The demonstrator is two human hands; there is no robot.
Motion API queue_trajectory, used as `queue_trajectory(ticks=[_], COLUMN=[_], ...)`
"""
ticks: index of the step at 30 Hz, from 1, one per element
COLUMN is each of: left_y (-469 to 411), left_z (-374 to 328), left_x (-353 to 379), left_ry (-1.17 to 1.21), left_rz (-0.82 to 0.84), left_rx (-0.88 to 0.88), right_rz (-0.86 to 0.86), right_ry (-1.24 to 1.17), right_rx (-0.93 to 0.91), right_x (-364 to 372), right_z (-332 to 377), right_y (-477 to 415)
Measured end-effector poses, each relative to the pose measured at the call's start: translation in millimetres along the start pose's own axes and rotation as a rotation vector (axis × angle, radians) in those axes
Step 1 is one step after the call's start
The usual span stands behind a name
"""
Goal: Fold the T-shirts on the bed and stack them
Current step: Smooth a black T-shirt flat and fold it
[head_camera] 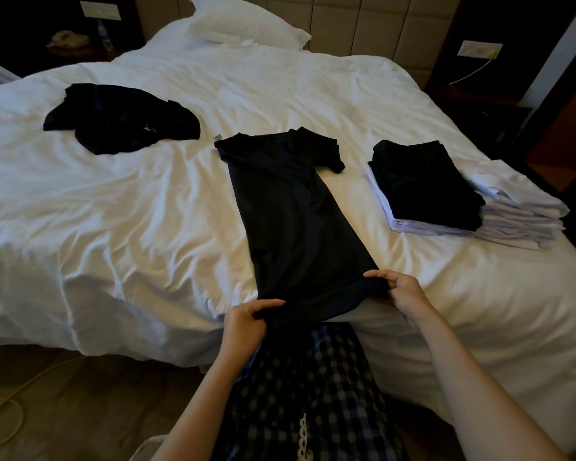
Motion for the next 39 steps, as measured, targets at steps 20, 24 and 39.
queue_trajectory(ticks=[20,24,39], left_y=[-38.9,-59.0,-92.0], left_z=[-37.6,-32.4,-11.0], left_x=[-12.9,-14.6,-15.7], left_ry=[-0.062,-0.044,-0.191], left_rz=[-0.060,-0.131,-0.149], left_rx=[0.159,0.046,-0.241], right_rz=[-0.142,-0.170,-0.210], right_ry=[0.155,0.383,0.564], right_rx=[-0.217,-0.182,-0.178], right_x=[12.3,18.1,32.5], right_z=[57.3,53.9,54.5], right_y=[-36.1,-47.8,-73.3])
Point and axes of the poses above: each hand's wrist, its own y-axis away from the middle knuckle, its own x-axis out of the palm, z = x × y, the point moved 5 cm from there along -y, towards the middle knuckle, and after that the axes turned 5 degrees about -y, right-handed, at the moved point
